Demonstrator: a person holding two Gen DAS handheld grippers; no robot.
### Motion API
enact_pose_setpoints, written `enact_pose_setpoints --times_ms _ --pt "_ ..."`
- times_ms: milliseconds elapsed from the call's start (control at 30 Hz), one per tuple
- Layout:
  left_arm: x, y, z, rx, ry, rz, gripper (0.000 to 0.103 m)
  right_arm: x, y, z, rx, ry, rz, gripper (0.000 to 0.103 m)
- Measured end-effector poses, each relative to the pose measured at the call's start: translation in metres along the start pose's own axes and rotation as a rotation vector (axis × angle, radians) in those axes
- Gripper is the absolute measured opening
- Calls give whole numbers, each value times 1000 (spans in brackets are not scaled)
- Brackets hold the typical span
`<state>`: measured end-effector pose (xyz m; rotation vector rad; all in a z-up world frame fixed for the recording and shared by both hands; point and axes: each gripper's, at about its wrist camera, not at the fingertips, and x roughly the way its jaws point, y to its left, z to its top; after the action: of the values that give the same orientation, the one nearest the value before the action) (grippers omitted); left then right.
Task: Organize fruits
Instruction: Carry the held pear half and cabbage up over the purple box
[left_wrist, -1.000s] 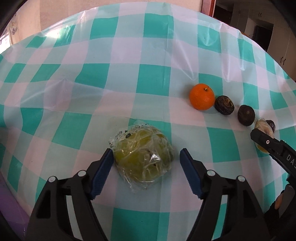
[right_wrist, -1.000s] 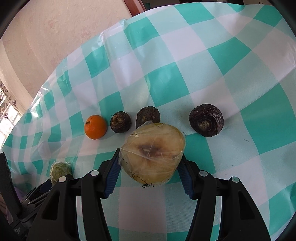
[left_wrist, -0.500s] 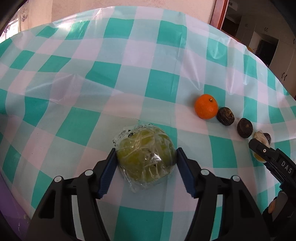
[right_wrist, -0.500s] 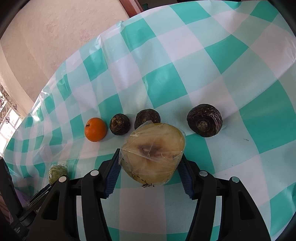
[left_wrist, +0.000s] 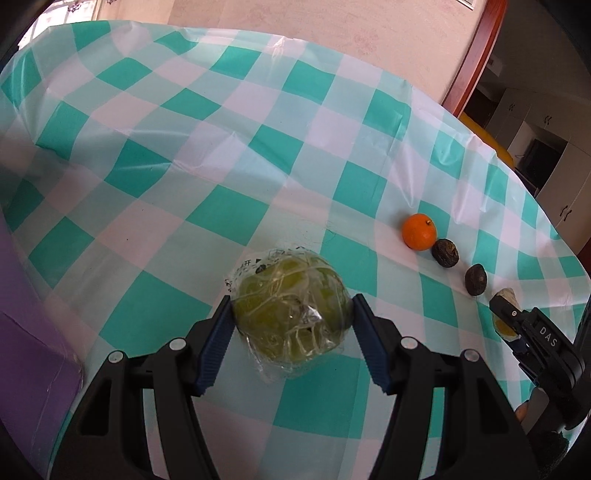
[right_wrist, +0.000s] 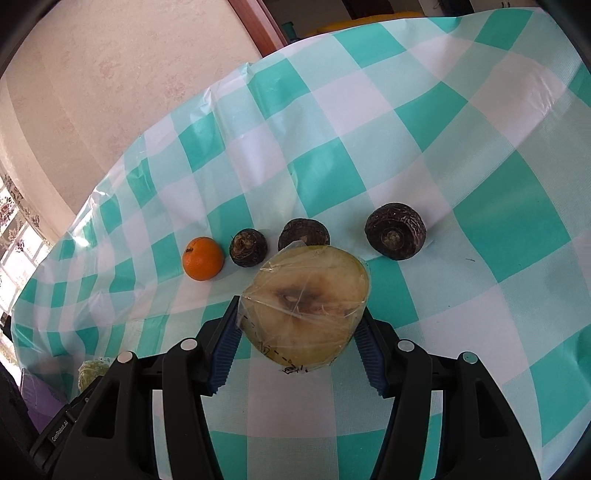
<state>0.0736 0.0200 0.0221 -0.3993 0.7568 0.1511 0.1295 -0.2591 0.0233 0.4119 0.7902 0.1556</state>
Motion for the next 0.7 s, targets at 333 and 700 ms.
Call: enact_pose_setpoints --times_ms 333,700 --pt "-36 8 -35 67 0 -5 64 -25 26 -43 -53 41 44 57" --pt "-77 27 -68 95 -5 -14 64 -62 60 -99 -168 77 63 57"
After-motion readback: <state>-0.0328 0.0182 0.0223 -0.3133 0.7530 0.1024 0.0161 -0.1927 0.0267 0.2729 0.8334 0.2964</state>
